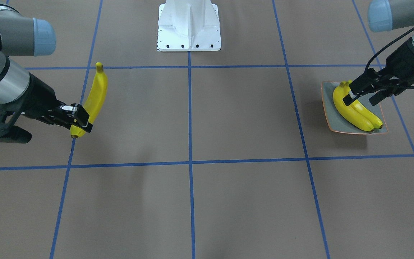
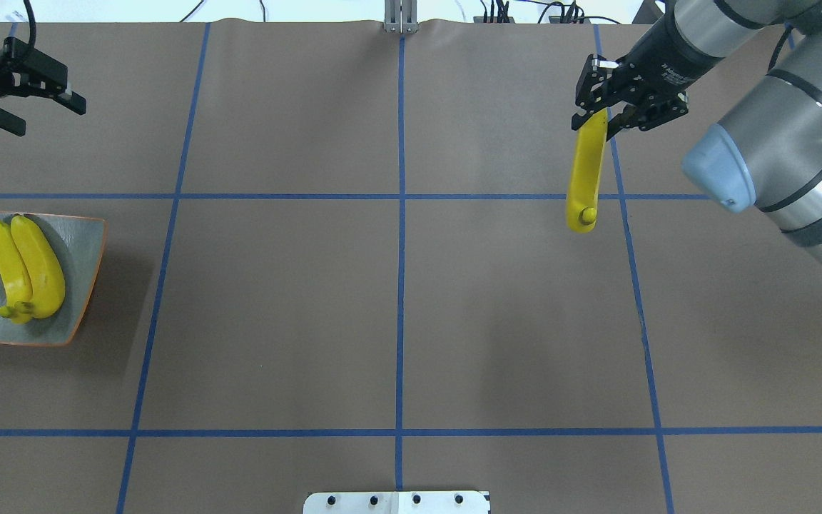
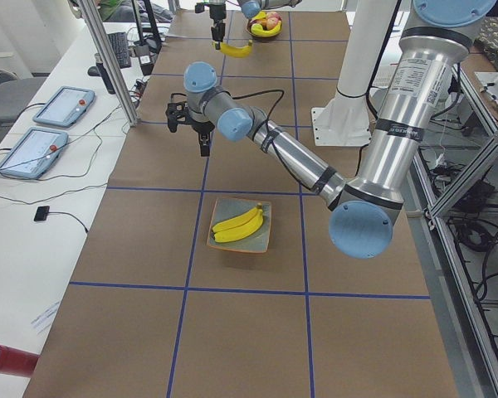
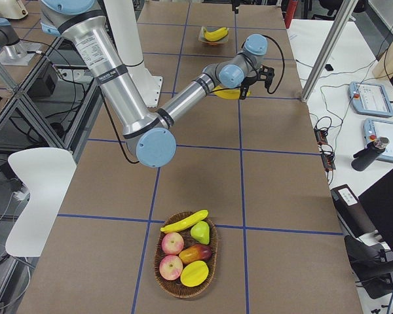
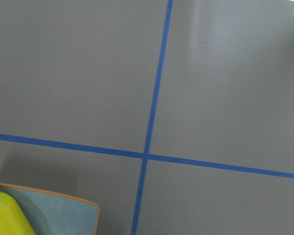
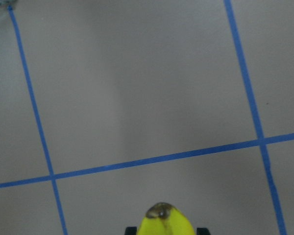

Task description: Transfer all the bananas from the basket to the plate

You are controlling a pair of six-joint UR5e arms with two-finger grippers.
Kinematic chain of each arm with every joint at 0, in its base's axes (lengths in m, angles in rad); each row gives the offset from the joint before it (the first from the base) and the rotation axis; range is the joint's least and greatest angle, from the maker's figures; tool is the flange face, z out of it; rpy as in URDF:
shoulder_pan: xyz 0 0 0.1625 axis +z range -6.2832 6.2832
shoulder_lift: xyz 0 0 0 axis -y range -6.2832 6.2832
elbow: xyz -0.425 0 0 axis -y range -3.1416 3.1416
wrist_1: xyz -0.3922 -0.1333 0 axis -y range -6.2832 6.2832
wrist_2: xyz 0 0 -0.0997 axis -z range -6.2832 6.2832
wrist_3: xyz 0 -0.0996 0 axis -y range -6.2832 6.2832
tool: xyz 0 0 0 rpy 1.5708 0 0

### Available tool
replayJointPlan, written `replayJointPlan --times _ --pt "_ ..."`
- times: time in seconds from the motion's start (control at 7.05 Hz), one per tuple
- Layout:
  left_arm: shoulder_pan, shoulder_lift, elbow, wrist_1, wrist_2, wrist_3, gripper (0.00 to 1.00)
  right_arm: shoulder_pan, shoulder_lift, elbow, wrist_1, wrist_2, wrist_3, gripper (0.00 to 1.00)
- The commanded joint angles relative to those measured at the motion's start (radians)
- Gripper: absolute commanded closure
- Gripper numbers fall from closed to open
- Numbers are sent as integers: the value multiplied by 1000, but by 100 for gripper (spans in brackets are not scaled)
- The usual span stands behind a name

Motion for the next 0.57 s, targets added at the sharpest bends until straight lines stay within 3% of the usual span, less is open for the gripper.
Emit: replayJointPlan --times 0.0,0.43 --pt "18 -55 -6 -12 -106 -9 0 -66 42 30 63 41 16 100" --pt "128 -61 2 -257 -100 -163 0 -190 152 58 83 1 98 100"
